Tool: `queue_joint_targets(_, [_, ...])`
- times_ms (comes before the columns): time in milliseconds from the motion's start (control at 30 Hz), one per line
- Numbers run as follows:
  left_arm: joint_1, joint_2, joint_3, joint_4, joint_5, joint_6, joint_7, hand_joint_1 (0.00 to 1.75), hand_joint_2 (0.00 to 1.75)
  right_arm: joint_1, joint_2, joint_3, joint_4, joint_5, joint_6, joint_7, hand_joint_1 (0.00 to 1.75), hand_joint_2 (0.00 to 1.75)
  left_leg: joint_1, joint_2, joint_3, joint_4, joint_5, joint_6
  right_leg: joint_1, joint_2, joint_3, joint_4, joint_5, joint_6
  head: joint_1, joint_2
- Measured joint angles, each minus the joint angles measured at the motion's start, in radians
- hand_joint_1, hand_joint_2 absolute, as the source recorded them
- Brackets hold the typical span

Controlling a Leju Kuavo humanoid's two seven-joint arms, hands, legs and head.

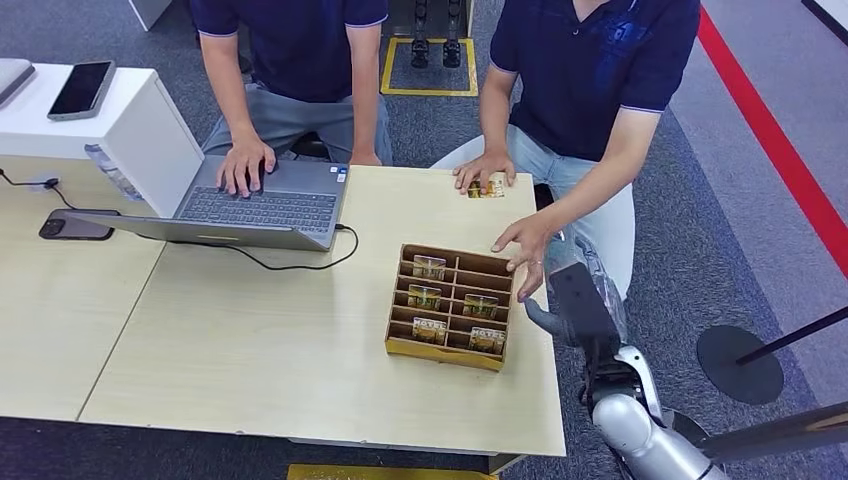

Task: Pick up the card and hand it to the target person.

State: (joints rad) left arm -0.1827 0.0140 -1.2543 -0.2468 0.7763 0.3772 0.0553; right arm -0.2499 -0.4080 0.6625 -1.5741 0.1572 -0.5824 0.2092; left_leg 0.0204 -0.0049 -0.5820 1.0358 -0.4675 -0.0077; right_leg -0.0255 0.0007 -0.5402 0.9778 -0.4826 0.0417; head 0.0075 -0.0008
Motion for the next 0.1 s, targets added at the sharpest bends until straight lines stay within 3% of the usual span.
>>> queue_joint_targets(100, [0.006, 0.003, 0.000, 0.000, 0.001, -0.004, -0.005, 0.00, 0.00, 0.019, 0.000, -0.009, -0.003, -0.079, 0.047, -0.071, 0.00, 1.75, 0.000, 0.000, 0.000, 0.000, 0.000, 0.000, 0.000, 0.000, 0.000, 0.000, 0.000, 0.000, 0.000, 0.000])
